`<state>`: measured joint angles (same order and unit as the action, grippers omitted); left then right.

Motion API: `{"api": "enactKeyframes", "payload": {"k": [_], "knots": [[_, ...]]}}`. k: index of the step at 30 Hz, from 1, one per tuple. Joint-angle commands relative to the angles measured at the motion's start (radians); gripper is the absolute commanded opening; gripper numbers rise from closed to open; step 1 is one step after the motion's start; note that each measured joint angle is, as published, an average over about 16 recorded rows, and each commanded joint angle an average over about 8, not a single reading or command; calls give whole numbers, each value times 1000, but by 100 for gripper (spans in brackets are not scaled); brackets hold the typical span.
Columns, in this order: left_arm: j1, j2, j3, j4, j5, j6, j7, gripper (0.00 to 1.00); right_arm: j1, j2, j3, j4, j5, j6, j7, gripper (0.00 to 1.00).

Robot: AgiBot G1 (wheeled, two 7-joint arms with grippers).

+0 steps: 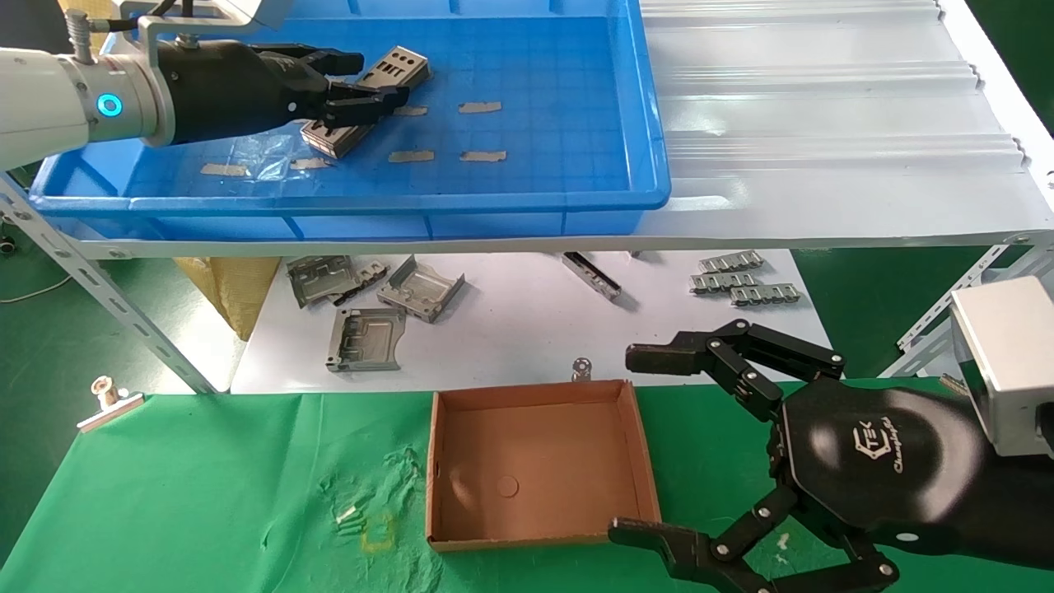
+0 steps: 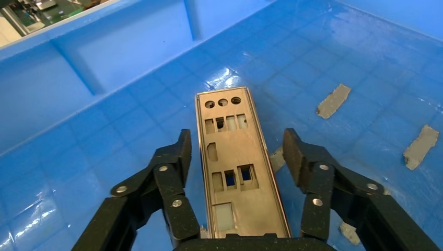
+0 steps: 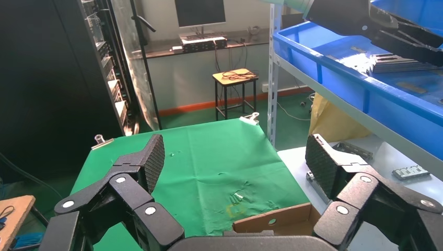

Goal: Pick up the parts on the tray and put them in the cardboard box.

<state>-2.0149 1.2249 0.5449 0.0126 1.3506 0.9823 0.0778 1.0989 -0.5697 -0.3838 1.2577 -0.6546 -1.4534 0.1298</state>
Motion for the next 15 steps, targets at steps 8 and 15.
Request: {"api": "enactKeyframes", "payload": {"k": [8,15], "knots": [[6,1,-3,-7,-4,-13,-1,0,0,0,0,0,0,0,0,100],[8,4,-2,-9,-4,-18,-2,0,0,0,0,0,0,0,0,100]]}}
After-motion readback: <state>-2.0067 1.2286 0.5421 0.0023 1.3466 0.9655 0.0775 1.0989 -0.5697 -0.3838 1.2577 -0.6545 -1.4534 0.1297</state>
